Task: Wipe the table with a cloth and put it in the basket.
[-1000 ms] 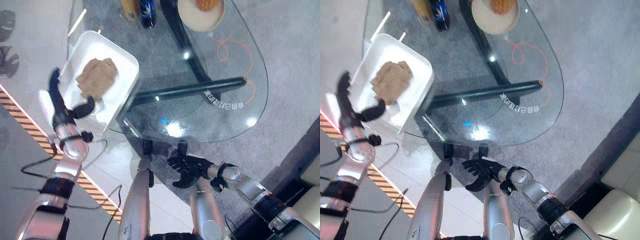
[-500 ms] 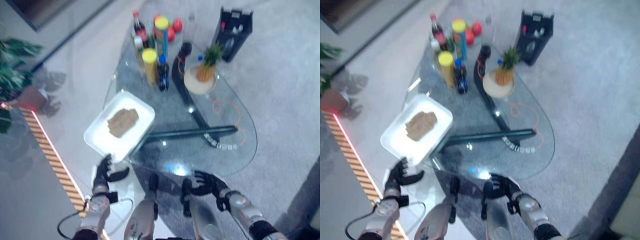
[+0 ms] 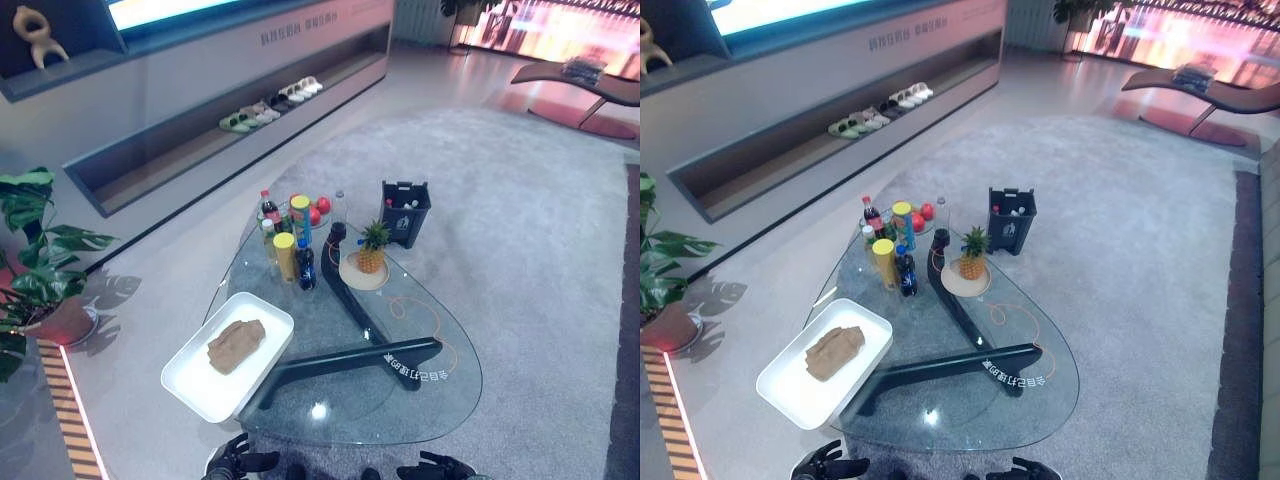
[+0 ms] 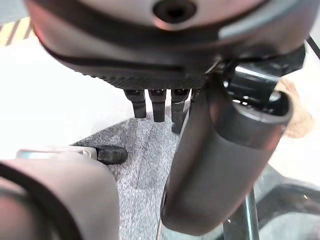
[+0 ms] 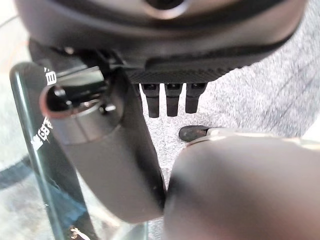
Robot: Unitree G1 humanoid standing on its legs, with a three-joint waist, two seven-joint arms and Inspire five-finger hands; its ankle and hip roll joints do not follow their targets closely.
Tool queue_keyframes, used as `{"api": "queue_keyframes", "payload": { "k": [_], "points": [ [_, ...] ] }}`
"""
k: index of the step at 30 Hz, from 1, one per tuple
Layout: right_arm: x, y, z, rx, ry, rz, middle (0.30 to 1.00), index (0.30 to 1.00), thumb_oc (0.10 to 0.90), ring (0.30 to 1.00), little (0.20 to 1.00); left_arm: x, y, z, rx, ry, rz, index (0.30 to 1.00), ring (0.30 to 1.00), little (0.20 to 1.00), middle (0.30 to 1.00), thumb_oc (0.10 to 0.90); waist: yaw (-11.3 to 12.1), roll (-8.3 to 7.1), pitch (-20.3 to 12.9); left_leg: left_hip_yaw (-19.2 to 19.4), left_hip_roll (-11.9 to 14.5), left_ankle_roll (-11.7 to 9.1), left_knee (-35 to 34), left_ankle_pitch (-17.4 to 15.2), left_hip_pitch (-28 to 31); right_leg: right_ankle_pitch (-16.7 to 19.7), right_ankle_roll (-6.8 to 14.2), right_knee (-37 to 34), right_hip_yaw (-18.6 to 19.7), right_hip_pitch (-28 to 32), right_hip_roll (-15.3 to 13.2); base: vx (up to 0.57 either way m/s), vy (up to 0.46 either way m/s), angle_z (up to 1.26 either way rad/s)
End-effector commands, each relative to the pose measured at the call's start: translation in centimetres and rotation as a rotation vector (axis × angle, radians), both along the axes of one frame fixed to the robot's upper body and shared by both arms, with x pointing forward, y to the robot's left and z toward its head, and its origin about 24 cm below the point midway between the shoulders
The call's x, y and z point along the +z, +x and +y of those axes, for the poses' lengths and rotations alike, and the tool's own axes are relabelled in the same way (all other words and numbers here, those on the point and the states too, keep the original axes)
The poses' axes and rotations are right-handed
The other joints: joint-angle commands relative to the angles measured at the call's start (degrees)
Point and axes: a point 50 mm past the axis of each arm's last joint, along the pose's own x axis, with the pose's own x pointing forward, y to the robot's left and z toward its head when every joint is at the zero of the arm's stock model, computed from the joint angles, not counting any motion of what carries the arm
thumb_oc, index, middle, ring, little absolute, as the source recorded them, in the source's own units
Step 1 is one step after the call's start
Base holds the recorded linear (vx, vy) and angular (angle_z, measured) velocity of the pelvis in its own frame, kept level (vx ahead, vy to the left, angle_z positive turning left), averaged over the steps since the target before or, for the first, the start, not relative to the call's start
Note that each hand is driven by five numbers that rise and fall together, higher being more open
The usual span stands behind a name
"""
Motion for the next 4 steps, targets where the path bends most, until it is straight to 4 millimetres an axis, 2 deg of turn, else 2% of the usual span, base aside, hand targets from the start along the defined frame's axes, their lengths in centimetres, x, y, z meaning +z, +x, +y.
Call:
{"api": "queue_keyframes", "payload": {
  "k": [1,4],
  "points": [
    [-0.1,0.52,1.03,0.018,0.046,-0.01,0.9,0.9,0.8,0.9,0.9,-0.16,0.62,-0.69,-0.056,0.009,0.029,0.9,0.9,0.9,0.9,0.8,-0.3,-0.9,0.6,0.6,-2.6,0.8,0.0,-4.0,1.2,-0.3,2.0,0.6,-0.6,0.7,-0.7,0.0,0.0,0.0],
    [-0.16,0.32,1.03,0.016,0.05,0.002,0.9,0.9,0.8,0.9,0.9,-0.15,0.62,-0.61,-0.044,0.008,0.03,0.9,0.9,0.9,0.9,0.8,-0.3,-0.78,0.4,0.7,-2.6,0.9,0.0,-4.3,1.3,-0.2,2.1,0.4,-1.0,0.8,-0.9,0.02,0.004,-0.11]
  ]
}}
